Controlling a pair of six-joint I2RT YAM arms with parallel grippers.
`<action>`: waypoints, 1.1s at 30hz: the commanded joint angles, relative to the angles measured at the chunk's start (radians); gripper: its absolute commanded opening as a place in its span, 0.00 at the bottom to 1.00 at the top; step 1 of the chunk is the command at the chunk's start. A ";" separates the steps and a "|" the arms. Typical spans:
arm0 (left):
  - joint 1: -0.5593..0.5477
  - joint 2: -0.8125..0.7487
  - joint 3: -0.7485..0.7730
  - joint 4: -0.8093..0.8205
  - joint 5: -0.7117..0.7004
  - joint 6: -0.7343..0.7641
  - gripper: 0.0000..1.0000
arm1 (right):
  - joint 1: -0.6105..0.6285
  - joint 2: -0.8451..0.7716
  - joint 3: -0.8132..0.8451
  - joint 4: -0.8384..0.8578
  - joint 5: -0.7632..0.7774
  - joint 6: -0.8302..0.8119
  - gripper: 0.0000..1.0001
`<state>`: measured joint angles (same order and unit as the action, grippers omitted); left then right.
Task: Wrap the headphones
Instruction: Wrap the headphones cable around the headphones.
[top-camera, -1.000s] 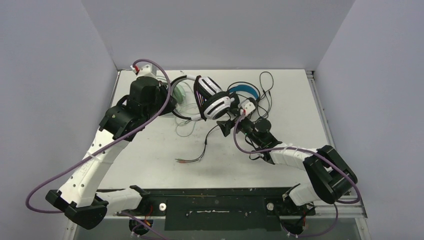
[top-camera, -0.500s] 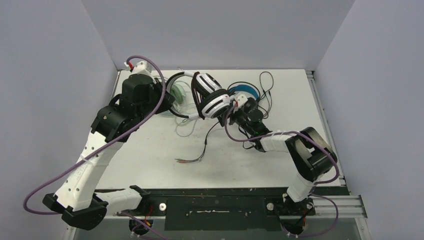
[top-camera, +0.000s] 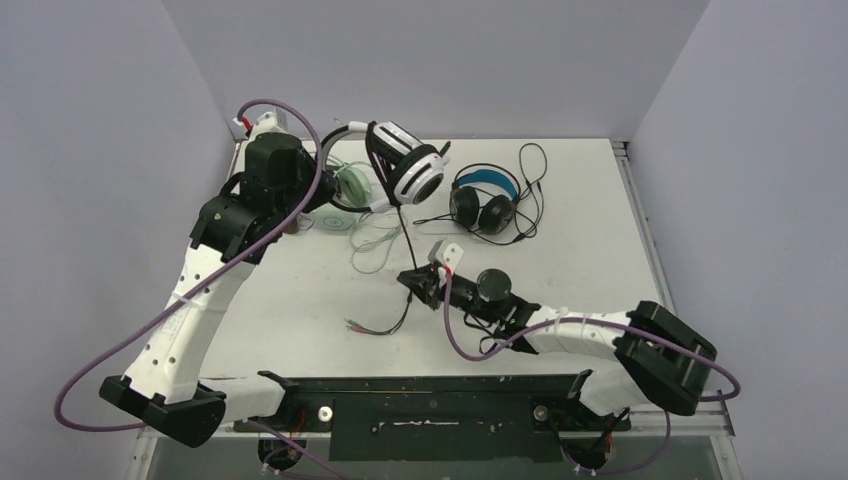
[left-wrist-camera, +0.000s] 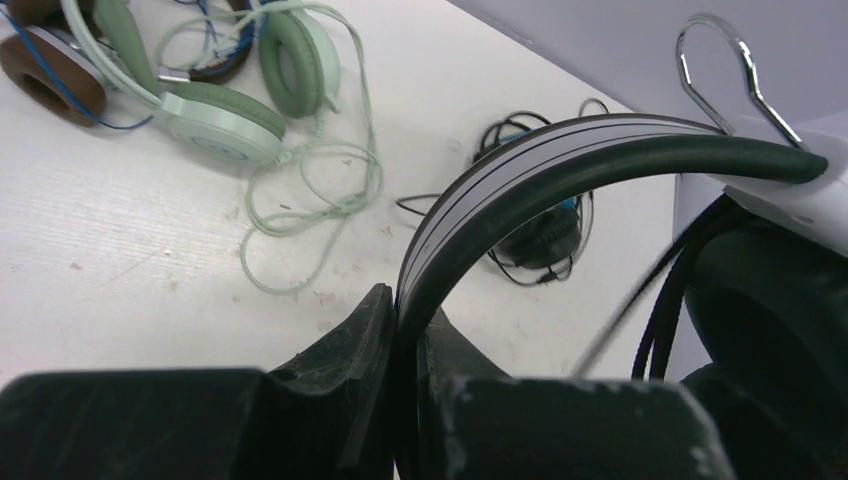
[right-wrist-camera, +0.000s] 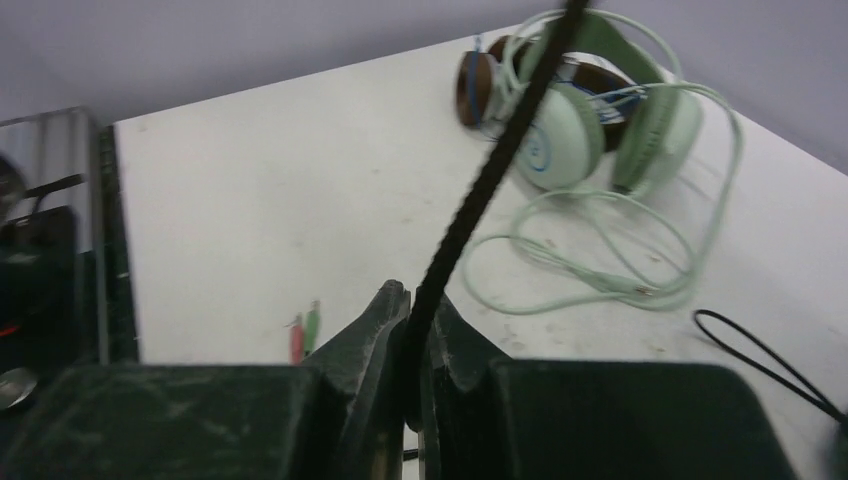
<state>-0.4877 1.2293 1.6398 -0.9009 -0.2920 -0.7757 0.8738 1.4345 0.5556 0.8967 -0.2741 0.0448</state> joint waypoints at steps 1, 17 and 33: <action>0.088 0.014 -0.007 0.203 -0.056 -0.053 0.00 | 0.135 -0.159 -0.069 -0.082 0.116 0.003 0.00; 0.122 -0.048 -0.406 0.486 -0.264 0.302 0.00 | 0.231 -0.218 0.381 -0.831 0.195 -0.073 0.03; -0.150 -0.053 -0.637 0.644 -0.560 0.746 0.00 | 0.032 -0.077 0.606 -0.989 0.310 -0.147 0.15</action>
<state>-0.6300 1.2251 1.0031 -0.3622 -0.8097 -0.1417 0.9394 1.3842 1.1049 -0.1230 -0.0380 -0.0719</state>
